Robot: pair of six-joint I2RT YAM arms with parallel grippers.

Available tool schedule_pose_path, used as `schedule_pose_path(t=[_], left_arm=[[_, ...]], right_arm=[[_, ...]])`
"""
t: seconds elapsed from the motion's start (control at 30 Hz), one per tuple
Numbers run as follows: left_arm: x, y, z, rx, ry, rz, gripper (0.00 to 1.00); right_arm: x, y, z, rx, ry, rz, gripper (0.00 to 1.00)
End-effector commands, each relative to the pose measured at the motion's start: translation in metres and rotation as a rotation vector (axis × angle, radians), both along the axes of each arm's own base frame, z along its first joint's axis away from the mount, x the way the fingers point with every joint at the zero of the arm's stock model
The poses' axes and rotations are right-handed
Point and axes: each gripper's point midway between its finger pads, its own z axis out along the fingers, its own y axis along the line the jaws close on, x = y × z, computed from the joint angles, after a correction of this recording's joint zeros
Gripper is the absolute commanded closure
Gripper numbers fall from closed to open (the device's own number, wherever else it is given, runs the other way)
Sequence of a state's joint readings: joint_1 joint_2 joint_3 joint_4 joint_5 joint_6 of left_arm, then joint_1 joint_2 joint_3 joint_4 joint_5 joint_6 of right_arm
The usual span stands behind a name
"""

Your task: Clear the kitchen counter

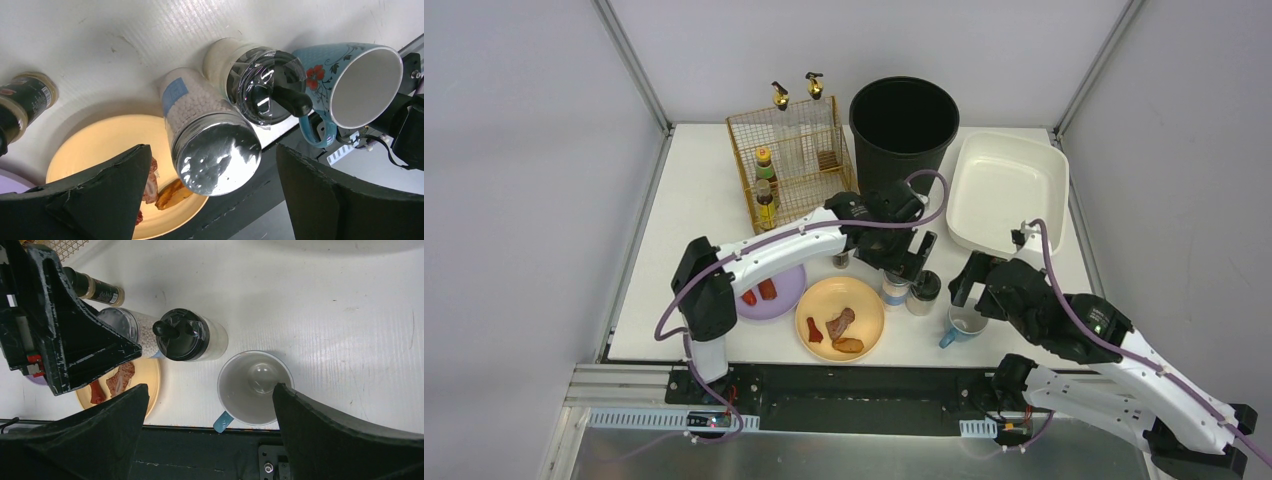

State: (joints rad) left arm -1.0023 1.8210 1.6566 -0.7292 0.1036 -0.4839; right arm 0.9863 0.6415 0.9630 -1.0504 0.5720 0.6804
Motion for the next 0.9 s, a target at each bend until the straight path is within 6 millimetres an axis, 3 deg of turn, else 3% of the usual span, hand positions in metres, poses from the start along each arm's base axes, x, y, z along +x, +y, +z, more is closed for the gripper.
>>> schedule_pose_path(t=[0.0, 0.27, 0.63, 0.77, 0.87], left_arm=[[0.004, -0.010, 0.011, -0.010, -0.044, 0.019, 0.01], [0.007, -0.005, 0.000, 0.093, -0.094, 0.045, 0.03], [0.008, 0.001, -0.004, 0.144, -0.118, 0.056, 0.19], [0.007, 0.003, -0.003, 0.150, -0.126, 0.053, 0.30], [0.007, 0.006, -0.003, 0.159, -0.134, 0.054, 0.44]], right_arm=[[0.003, 0.001, 0.000, 0.015, -0.017, -0.015, 0.01], [0.003, 0.005, -0.004, 0.025, -0.012, -0.008, 0.01], [0.003, 0.008, -0.006, 0.039, -0.007, -0.002, 0.01], [0.003, 0.010, -0.006, 0.043, -0.006, 0.001, 0.01], [0.003, 0.010, -0.005, 0.046, -0.005, 0.000, 0.01]])
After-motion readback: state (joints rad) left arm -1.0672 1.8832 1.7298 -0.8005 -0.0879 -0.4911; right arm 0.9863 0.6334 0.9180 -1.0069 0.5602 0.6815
